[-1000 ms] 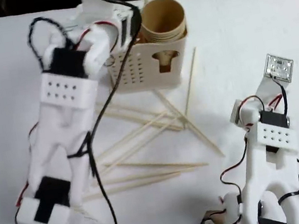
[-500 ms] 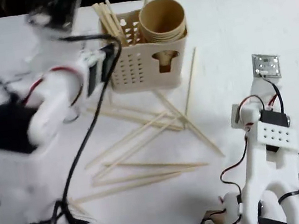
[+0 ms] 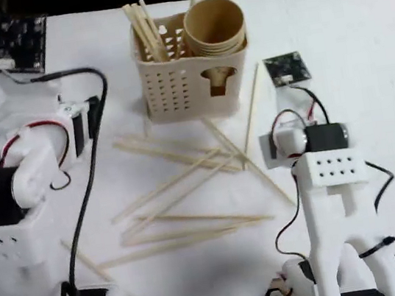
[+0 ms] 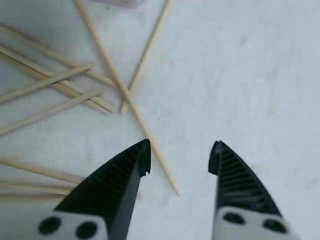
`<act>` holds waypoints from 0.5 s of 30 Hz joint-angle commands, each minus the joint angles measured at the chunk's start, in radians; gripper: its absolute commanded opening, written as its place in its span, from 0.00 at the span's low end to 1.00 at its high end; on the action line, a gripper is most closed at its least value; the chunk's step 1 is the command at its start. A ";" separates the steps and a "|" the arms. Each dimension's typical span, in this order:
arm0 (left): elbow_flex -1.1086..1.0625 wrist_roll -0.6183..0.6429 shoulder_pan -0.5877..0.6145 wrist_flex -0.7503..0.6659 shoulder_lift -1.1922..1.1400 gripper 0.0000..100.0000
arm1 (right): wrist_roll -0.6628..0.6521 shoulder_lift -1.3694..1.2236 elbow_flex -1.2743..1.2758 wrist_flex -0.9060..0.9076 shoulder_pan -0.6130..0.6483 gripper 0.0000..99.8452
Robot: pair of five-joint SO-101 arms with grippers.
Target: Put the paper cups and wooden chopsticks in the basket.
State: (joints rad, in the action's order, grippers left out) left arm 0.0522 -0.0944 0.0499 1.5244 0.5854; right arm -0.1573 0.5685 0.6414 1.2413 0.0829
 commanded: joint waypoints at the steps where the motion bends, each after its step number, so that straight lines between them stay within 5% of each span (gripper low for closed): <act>1: -0.173 -0.008 0.028 -0.114 0.134 0.19 | 0.025 -0.050 -0.046 -0.019 0.088 0.22; 15: -0.862 -0.008 0.117 -0.497 0.430 0.20 | 0.138 -0.392 -0.044 -0.300 0.157 0.22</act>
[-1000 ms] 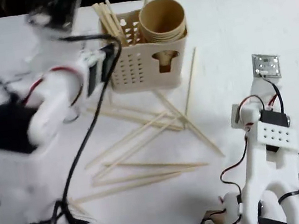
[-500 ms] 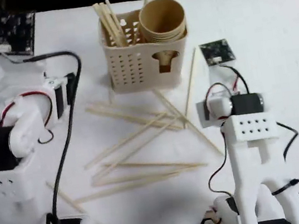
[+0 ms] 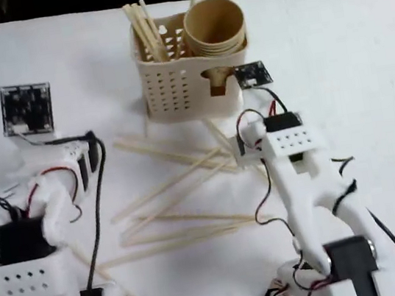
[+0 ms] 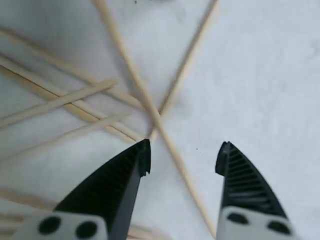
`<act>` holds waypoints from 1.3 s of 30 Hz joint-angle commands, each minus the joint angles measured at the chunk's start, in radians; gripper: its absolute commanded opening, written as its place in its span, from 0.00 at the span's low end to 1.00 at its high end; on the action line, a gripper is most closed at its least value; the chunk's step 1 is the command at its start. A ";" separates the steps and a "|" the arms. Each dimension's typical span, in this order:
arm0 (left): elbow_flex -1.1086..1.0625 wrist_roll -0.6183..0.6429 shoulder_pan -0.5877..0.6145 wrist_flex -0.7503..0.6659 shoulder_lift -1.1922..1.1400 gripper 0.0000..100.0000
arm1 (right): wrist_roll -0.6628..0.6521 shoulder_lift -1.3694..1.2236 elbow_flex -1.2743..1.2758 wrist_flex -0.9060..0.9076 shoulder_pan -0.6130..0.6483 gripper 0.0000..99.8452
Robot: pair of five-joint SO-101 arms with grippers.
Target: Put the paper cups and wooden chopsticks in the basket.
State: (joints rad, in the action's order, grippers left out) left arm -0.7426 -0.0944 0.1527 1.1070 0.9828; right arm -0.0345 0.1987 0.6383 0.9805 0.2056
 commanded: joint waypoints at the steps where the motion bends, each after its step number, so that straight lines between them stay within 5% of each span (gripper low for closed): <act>1: -0.097 -0.008 0.015 -0.101 0.033 0.20 | 0.015 -0.042 -0.044 -0.048 0.050 0.22; 15: -0.358 0.000 0.012 -0.308 0.039 0.19 | 0.094 -0.252 -0.044 -0.208 0.002 0.21; 21: -0.393 -0.003 0.013 -0.321 0.039 0.19 | 0.091 -0.257 -0.044 -0.206 -0.044 0.07; 39: -0.437 -0.008 0.015 -0.331 0.039 0.19 | -0.132 -0.255 -0.100 -0.021 -0.251 0.02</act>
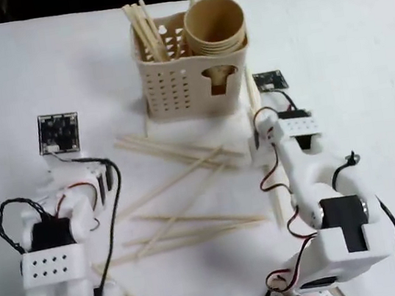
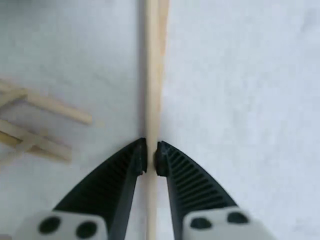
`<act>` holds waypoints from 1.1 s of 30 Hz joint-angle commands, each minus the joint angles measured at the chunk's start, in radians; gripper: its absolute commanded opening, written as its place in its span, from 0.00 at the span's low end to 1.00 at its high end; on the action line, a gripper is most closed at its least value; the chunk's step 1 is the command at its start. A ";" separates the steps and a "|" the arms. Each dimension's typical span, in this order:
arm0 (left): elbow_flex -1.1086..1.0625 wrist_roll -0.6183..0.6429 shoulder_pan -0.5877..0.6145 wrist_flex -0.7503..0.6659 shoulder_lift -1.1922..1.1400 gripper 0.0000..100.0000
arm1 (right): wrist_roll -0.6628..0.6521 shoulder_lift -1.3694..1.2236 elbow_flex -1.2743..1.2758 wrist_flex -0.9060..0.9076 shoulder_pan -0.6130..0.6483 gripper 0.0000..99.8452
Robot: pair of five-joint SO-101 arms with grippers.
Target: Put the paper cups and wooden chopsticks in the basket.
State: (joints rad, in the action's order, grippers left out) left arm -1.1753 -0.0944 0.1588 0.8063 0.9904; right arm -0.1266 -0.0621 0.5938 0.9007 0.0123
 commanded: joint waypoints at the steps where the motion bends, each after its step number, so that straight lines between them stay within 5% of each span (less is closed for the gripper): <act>1: -0.012 -0.008 0.008 -0.048 0.031 0.19 | -0.055 0.005 -0.074 0.084 -0.076 0.02; 8: -0.046 -0.008 0.008 -0.098 0.031 0.19 | -0.146 0.005 -0.193 0.239 -0.166 0.02; 18: -0.048 -0.008 0.008 -0.097 0.031 0.19 | -0.149 0.004 -0.373 0.383 -0.124 0.02; 33: -0.048 -0.008 0.010 -0.094 0.031 0.19 | -0.060 -0.007 -0.218 0.028 0.028 0.02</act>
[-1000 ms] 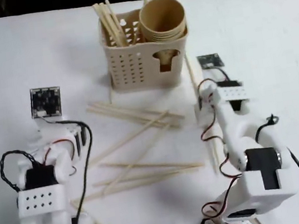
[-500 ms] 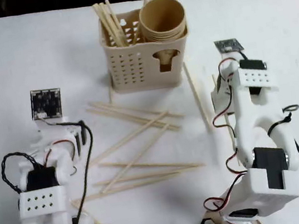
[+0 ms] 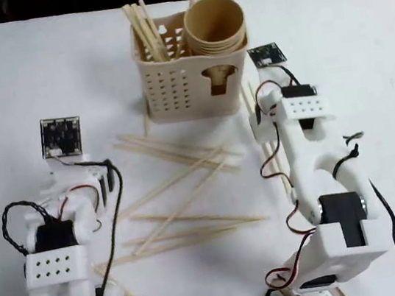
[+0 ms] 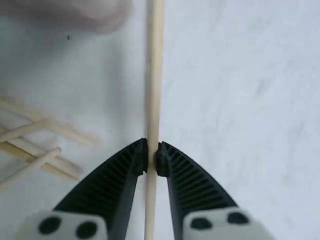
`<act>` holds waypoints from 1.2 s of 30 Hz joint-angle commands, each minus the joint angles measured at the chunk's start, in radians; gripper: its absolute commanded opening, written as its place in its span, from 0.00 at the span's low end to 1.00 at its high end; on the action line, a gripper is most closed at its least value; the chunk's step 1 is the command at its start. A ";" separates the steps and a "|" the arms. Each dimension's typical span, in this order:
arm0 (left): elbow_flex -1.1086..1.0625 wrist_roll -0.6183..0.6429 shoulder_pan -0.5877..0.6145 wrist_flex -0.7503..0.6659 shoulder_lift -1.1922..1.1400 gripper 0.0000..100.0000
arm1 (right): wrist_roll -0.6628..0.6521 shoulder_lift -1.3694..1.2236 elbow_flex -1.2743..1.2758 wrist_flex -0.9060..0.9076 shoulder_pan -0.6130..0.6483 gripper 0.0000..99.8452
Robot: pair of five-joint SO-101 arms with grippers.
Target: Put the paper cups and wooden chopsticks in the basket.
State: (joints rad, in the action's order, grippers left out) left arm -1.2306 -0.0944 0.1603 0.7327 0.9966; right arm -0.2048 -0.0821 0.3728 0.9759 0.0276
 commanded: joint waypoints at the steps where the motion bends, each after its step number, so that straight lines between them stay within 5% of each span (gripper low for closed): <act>1: 0.008 -0.008 0.008 -0.018 0.025 0.19 | 0.020 0.013 0.009 -0.053 0.013 0.02; 7: 0.008 -0.008 0.008 -0.018 0.025 0.19 | 0.023 -0.021 0.009 -0.027 0.013 0.14; 16: 0.008 -0.008 0.008 -0.018 0.025 0.19 | 0.023 -0.170 -0.011 -0.048 0.012 0.14; 22: 0.008 -0.008 0.008 -0.018 0.025 0.19 | 0.023 -0.202 -0.012 -0.061 0.012 0.13; 27: 0.008 -0.008 0.038 -0.023 0.025 0.19 | 0.015 -0.206 -0.012 -0.062 0.005 0.02; 36: 0.008 -0.008 0.045 -0.025 0.025 0.19 | -0.021 -0.116 -0.012 0.001 -0.044 0.02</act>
State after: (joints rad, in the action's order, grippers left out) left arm -1.2306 -0.0944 0.1941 0.7327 0.9966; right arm -0.2156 -0.2570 0.3636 0.9375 -0.0077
